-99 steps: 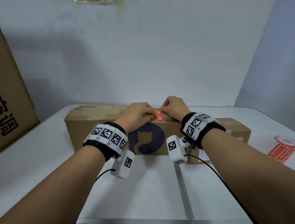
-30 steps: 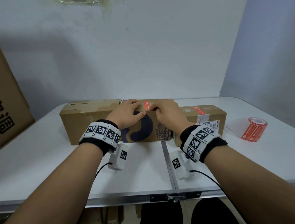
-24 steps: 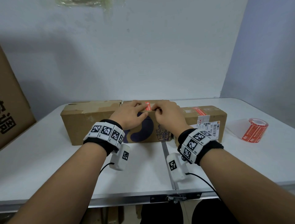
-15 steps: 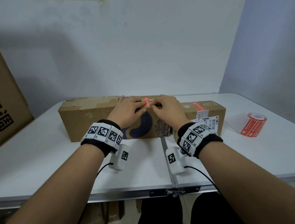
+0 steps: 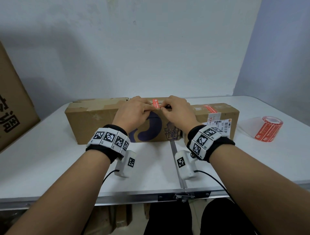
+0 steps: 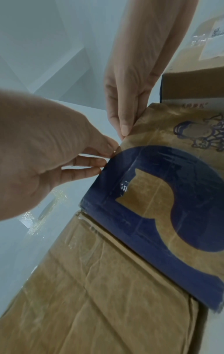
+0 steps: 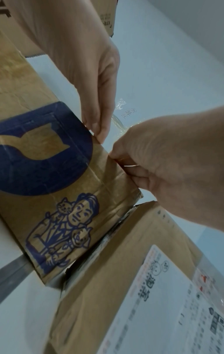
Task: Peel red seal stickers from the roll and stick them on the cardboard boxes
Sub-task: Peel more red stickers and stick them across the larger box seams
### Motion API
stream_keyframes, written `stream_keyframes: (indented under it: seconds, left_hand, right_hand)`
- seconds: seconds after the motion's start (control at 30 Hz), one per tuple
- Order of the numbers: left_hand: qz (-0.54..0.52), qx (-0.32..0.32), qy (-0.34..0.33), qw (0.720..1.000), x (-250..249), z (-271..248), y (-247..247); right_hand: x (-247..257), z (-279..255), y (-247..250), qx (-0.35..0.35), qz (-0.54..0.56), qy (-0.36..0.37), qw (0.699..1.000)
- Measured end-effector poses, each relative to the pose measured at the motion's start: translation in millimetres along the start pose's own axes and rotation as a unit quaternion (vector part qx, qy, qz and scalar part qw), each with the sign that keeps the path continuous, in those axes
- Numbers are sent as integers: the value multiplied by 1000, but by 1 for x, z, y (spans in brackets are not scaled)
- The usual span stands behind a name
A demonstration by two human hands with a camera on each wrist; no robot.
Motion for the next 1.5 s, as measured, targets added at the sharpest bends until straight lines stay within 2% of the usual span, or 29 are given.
stream_keyframes:
  seconds: [0.07, 0.17, 0.3, 0.4, 0.6, 0.67, 0.8, 0.93, 1.0, 1.1, 1.3, 1.4, 1.5]
  left_hand:
    - [-3, 5, 25, 1000, -3, -2, 1]
    - [-91, -1, 88, 992, -8, -3, 5]
    - [-205, -44, 117, 971, -26, 7, 14]
    - [-253, -28, 104, 962, -52, 25, 13]
    - [-304, 36, 33, 951, -133, 62, -6]
    - [-297, 60, 14, 953, -162, 72, -15]
    - [-275, 118, -18, 954, -217, 83, -38]
    - [-277, 199, -8, 940, -262, 86, -64]
    - [-300, 235, 11, 924, -278, 86, -77]
    - [-325, 260, 41, 908, -292, 87, -93]
    - [-341, 270, 65, 898, -298, 89, -111]
    - [-376, 261, 93, 884, -301, 89, -116]
    - [-419, 267, 149, 855, -305, 86, -122]
  right_hand:
    - [-1, 1, 1, 2, 7, 5, 1000]
    - [-3, 2, 5, -5, 59, 23, 998]
    - [-15, 0, 30, -84, 100, 55, 990]
    - [-39, -6, 63, -116, 69, 39, 990]
    - [-114, -39, 146, -172, 9, -69, 983]
    - [-136, -54, 166, -153, -22, -114, 981]
    - [-174, -87, 193, -51, -85, -200, 975]
    - [-195, -116, 204, 84, -124, -230, 962]
    - [-202, -126, 206, 117, -143, -229, 956]
    - [-211, -136, 204, 143, -172, -210, 952]
    - [-224, -143, 194, 172, -208, -185, 945]
    - [-227, -143, 196, 145, -178, -186, 955]
    - [-230, -142, 201, 90, -126, -200, 968]
Point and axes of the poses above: each hand's wrist, its own z-axis towards the middle knuckle, its own y-axis out of the back of the hand, x = y × z, the point moved 2 cm from there along z, towards the middle knuckle, and after that the axes turned 13 degrees about y, right-handed, at the moved point
